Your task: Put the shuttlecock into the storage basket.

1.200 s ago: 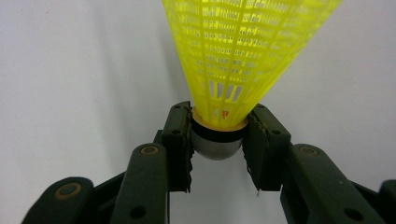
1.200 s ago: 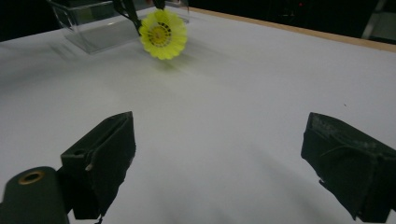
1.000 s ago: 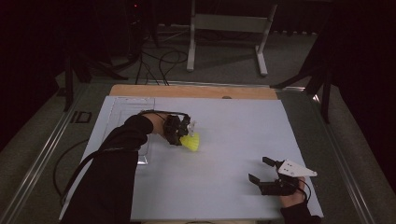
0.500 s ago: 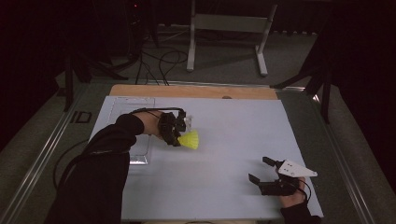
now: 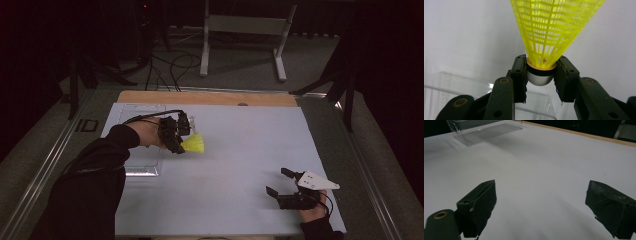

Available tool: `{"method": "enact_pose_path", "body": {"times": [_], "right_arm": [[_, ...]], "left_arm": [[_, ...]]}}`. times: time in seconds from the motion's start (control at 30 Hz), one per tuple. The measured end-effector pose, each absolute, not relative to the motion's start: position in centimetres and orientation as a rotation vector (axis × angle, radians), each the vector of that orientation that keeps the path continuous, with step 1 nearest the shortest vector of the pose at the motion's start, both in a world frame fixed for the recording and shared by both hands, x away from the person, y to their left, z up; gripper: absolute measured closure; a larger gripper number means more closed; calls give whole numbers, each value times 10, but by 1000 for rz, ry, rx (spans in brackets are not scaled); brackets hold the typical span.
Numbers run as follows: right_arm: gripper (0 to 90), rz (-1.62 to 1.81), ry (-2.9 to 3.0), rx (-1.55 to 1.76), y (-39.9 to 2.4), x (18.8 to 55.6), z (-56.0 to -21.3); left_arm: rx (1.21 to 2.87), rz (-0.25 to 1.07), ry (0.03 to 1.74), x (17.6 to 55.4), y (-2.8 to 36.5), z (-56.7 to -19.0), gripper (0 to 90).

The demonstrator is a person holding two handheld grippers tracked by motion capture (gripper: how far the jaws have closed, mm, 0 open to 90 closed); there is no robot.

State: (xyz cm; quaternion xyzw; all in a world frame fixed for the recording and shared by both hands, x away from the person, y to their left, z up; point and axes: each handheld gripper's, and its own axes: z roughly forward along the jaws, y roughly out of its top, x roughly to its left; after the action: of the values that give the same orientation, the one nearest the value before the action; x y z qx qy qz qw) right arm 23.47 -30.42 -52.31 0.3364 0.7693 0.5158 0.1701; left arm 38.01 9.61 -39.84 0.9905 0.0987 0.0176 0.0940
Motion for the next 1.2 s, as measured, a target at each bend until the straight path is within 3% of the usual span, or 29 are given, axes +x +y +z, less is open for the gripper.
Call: {"method": "enact_pose_path", "body": {"times": [0.77,1.2], "right_arm": [[99,1471,2170,967,-305,235,-522],[99,1465,2174,964,-304,235,-522]], "left_arm": [[2854,54,603,382,133,-368,647],[2793,54,805,380,177,-363,647]]}}
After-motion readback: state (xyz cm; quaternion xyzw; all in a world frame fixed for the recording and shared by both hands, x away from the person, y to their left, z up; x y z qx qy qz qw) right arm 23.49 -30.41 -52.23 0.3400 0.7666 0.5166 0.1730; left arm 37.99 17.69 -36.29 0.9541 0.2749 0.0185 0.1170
